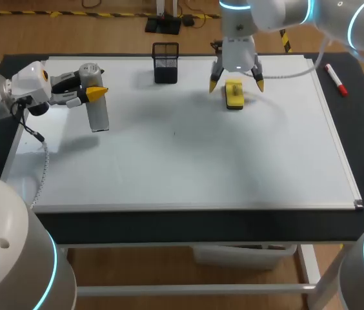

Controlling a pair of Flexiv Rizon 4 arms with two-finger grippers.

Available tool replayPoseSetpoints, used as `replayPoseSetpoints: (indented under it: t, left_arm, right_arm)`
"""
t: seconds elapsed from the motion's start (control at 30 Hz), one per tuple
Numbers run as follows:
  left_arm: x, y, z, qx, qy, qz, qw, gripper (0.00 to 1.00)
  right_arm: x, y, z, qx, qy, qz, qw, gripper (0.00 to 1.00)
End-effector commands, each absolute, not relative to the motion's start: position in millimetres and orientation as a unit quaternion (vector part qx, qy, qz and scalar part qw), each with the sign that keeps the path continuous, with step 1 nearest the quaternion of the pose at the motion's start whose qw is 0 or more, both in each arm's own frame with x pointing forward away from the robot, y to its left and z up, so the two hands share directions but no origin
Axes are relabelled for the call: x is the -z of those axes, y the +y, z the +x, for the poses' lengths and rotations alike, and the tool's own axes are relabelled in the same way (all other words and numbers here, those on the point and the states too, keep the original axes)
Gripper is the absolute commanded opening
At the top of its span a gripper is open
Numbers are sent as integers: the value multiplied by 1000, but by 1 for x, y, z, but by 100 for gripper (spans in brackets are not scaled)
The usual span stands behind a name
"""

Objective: Pick up the inspection probe, press it on each red-marked spot on the whiteboard one by one, put down the probe, pick up the eraser, and wipe off all the red marks.

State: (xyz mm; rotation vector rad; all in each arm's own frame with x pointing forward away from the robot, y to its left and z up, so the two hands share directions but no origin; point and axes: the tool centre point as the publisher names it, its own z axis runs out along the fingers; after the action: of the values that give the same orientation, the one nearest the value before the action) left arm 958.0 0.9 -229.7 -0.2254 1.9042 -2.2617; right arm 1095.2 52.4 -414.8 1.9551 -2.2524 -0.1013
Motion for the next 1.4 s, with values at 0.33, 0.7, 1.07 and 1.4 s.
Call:
replayPoseSetpoints:
  t: [0.33,0.7,1.07,1.4]
  left_arm:
    - [229,1,958,760,639,-75,89,0]
    - [229,1,958,760,639,-75,89,0]
    - [229,1,958,760,639,-75,89,0]
    - [229,1,958,760,639,-75,89,0]
  right_arm:
    - [394,-1,1071,112,-859,500,15,100]
    - [379,-42,1066,154,-913,378,-23,100]
    - [362,-81,1065,217,-945,237,-57,100]
    - [337,-102,1061,288,-947,137,-34,100]
